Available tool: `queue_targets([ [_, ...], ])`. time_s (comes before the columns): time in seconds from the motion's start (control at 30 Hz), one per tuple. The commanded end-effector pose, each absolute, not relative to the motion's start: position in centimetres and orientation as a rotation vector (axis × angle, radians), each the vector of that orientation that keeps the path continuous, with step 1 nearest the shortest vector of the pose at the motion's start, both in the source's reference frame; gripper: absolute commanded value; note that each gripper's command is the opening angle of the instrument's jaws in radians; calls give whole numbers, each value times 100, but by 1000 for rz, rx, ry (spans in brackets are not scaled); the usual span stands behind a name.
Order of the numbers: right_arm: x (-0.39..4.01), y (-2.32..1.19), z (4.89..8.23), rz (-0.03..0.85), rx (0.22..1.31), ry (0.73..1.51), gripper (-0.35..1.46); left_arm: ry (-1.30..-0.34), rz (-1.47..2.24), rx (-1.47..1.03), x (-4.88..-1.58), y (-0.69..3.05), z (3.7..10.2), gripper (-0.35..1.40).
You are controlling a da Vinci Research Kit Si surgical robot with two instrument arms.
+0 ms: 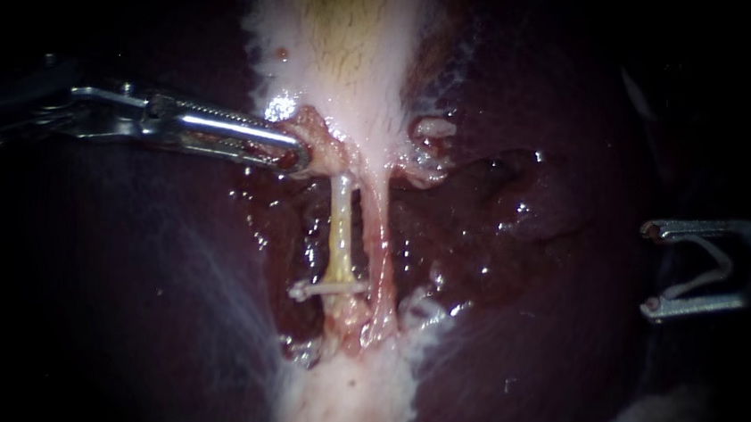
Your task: Clipping second clip left tube
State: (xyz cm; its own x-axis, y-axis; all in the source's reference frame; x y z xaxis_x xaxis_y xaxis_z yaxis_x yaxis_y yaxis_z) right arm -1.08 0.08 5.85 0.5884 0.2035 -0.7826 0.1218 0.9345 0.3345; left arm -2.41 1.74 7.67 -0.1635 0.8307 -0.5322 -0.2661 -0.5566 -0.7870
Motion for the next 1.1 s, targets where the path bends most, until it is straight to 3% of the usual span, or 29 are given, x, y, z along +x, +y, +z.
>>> queue_targets([
  [0.03,-108,7,586,49,375,947,49,-692,1817,-1325,-240,174,767,-35],
  [0.37,-108,7,585,49,375,946,49,-700,1816,-1326,-233,175,761,-35],
  [0.83,-107,7,585,49,375,947,49,-687,1780,-1320,-169,195,705,-35],
  [1.1,-107,7,585,49,375,947,49,-667,1771,-1344,-158,197,680,-35],
])
